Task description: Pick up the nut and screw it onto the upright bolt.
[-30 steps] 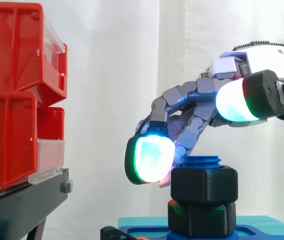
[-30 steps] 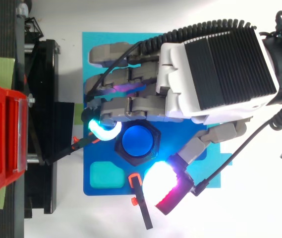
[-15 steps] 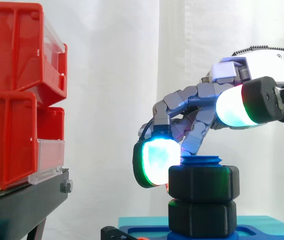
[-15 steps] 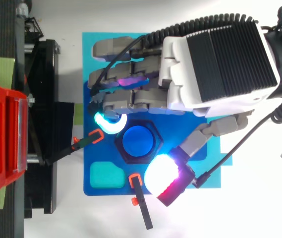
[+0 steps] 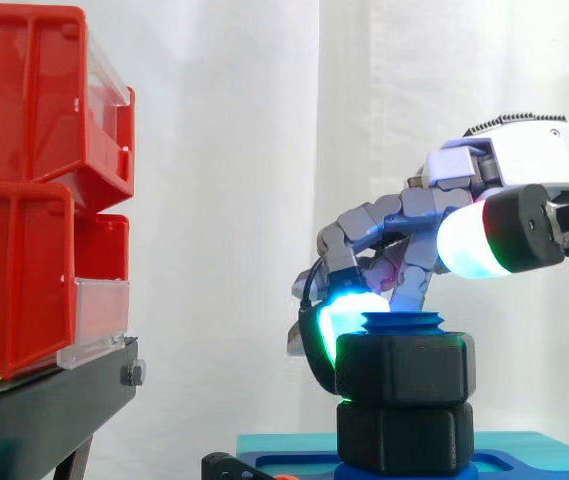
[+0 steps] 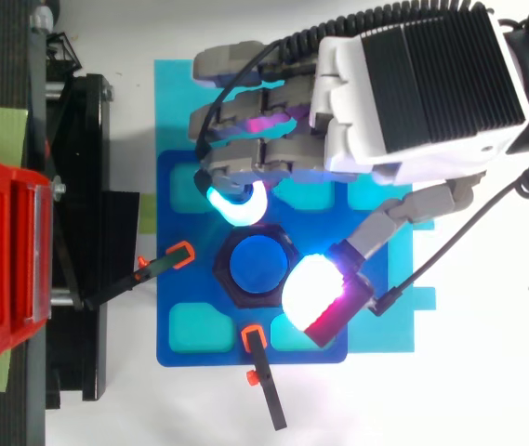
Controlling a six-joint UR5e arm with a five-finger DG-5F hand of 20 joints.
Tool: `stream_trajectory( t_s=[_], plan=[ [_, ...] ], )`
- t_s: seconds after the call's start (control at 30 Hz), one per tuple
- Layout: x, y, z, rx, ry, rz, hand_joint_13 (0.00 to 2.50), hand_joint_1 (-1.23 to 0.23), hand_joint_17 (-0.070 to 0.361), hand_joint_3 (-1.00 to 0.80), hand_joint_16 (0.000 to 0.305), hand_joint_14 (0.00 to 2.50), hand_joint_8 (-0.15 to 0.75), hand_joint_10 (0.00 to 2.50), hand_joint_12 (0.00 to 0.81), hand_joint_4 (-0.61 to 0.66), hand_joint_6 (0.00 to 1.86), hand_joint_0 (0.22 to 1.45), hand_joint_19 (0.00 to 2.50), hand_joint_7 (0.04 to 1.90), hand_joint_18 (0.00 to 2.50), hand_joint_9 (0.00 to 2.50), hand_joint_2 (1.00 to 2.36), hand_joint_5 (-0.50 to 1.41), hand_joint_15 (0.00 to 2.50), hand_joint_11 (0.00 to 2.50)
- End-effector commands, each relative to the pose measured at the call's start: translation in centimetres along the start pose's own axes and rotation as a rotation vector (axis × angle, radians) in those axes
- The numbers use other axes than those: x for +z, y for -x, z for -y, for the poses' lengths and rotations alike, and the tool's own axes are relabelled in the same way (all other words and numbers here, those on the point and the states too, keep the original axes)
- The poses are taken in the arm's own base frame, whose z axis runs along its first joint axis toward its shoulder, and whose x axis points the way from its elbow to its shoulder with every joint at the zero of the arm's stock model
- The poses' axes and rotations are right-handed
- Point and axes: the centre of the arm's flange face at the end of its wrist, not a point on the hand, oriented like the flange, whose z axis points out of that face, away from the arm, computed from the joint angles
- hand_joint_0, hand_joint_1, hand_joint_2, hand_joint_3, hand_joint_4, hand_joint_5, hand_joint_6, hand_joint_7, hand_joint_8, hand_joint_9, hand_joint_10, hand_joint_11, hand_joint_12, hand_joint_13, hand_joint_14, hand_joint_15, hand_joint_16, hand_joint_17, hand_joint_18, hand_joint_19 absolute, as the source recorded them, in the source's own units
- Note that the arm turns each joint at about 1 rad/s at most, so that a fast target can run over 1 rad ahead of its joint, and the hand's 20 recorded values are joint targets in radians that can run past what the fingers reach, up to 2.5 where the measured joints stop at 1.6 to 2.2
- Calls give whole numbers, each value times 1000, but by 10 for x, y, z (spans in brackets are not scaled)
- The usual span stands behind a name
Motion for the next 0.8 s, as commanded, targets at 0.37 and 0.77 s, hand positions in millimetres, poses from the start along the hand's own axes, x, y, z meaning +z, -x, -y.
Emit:
stream_trajectory(
  t_s=[0.37,0.77],
  plan=[
    [-12,-20,11,12,-9,-42,563,-333,49,-500,22,0,270,0,229,104,500,528,0,1485,201,1091,1000,41,0,27],
    [-10,-16,15,2,-1,1,574,-325,49,-500,22,0,268,0,231,130,501,523,0,1435,217,1082,1000,22,0,35]
  ],
)
